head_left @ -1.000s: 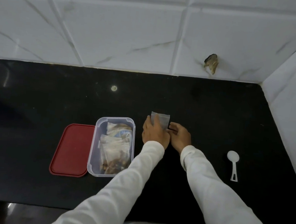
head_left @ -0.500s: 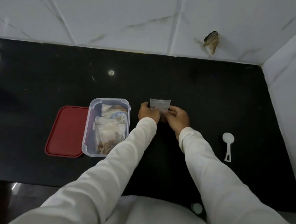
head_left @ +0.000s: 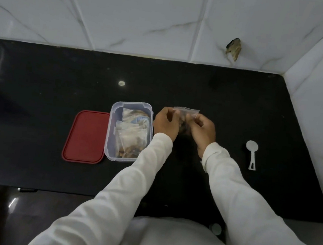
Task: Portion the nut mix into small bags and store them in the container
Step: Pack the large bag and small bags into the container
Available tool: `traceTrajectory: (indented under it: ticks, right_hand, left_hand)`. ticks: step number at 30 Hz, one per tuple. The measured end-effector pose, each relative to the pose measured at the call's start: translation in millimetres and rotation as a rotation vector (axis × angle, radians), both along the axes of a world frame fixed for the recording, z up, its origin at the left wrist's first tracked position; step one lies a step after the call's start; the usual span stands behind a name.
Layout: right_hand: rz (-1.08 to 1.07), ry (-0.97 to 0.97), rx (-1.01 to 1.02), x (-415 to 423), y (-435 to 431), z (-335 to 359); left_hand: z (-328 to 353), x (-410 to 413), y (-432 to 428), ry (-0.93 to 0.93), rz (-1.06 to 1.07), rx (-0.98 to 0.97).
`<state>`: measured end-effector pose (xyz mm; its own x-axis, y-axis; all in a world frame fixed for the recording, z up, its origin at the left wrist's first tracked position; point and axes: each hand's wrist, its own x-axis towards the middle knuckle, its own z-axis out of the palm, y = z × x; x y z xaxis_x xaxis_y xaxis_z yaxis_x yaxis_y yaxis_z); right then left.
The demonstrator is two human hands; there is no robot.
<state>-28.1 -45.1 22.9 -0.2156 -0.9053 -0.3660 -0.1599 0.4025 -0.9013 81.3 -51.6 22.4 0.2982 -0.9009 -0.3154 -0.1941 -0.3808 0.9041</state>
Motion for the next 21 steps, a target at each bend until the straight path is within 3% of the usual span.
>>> traceTrajectory:
  ticks: [3,9,12,14,21]
  right_hand:
    - [-0.01,-0.071,-0.054,16,12,17]
    - [0.04,-0.074,-0.083,58,24,30]
    - [0.094,0.063,-0.096,81,25,27]
    - [0.147,0.188,-0.084,96,25,23]
    - [0.3,0.576,-0.084,134,33,14]
  left_hand:
    - [16,17,12,-0.07,-0.016,-0.077]
    - [27,64,28,-0.037,0.093,-0.114]
    - [24,92,35,-0.04,0.157,-0.092]
    - [20,110,39,-0.143,0.149,-0.055]
    - [6,150,46,-0.411,-0.043,0.077]
